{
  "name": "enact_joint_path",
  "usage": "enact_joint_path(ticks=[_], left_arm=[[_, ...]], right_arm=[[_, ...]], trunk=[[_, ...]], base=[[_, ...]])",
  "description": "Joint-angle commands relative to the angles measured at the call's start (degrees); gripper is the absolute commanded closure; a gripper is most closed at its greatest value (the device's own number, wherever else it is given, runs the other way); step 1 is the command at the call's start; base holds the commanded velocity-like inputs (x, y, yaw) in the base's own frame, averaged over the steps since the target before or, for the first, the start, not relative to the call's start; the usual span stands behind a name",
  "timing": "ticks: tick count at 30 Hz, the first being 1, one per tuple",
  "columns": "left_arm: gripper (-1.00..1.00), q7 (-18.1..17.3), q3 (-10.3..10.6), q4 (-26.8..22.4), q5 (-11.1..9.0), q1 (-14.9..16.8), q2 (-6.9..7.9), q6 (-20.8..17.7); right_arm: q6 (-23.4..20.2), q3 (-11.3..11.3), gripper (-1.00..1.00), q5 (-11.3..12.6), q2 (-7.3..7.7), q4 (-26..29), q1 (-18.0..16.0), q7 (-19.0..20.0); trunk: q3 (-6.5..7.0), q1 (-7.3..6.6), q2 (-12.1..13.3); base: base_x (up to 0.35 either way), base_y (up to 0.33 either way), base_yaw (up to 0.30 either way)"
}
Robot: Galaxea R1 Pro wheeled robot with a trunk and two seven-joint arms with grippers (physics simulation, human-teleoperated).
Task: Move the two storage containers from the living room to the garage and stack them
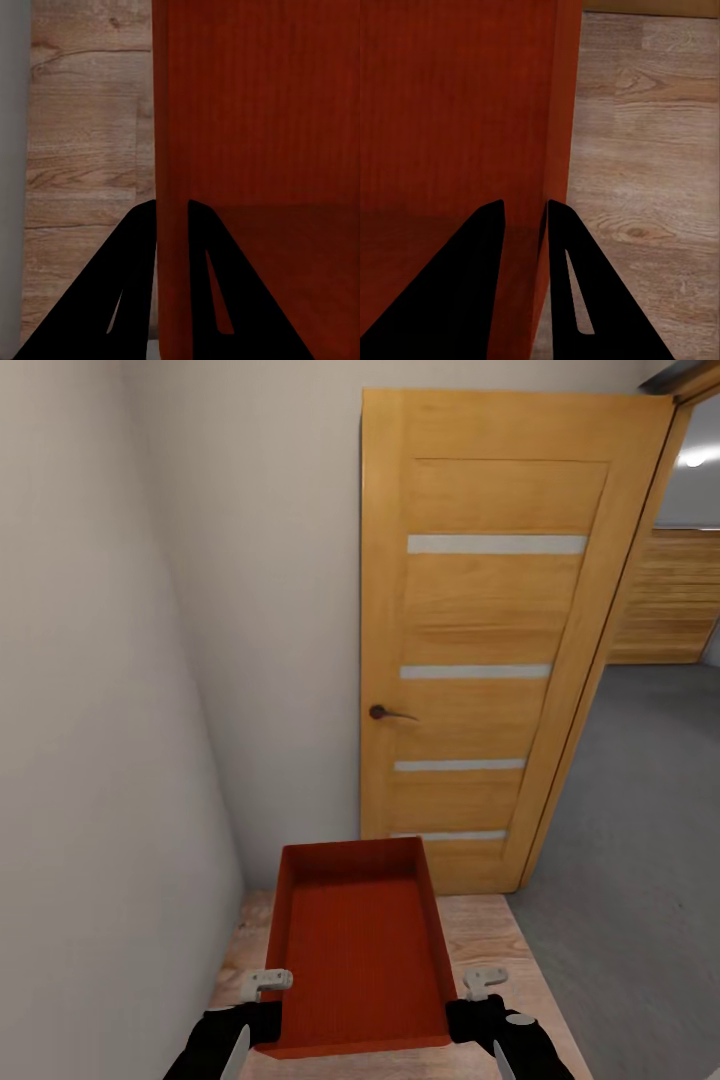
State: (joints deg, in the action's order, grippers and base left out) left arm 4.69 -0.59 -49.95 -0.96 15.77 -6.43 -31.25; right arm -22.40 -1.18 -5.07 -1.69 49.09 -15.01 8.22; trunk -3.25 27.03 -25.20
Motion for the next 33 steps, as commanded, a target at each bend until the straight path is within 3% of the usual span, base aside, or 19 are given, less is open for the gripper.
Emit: enact_joint_path(ticks=[1, 10, 33], left_arm=[[1.00, 0.3, -0.5, -0.2, 1.8, 0.0, -0.08, 0.0], [1.00, 0.3, -0.5, -0.2, 1.8, 0.0, -0.08, 0.0], [1.00, 0.3, -0.8, -0.2, 1.8, 0.0, 0.01, 0.0]], right_arm=[[-0.5, 0.1, 1.00, 0.9, -1.75, 0.0, 0.0, 1.3], [-0.5, 0.1, 1.00, 0.9, -1.75, 0.0, 0.0, 1.3], [-0.5, 0.1, 1.00, 0.9, -1.74, 0.0, 0.0, 1.3]], trunk=[[-0.13, 0.07, -0.1], [-0.13, 0.07, -0.1], [-0.13, 0.07, -0.1]], base=[[0.325, 0.000, 0.000], [0.104, 0.000, -0.038], [0.001, 0.000, -0.267]])
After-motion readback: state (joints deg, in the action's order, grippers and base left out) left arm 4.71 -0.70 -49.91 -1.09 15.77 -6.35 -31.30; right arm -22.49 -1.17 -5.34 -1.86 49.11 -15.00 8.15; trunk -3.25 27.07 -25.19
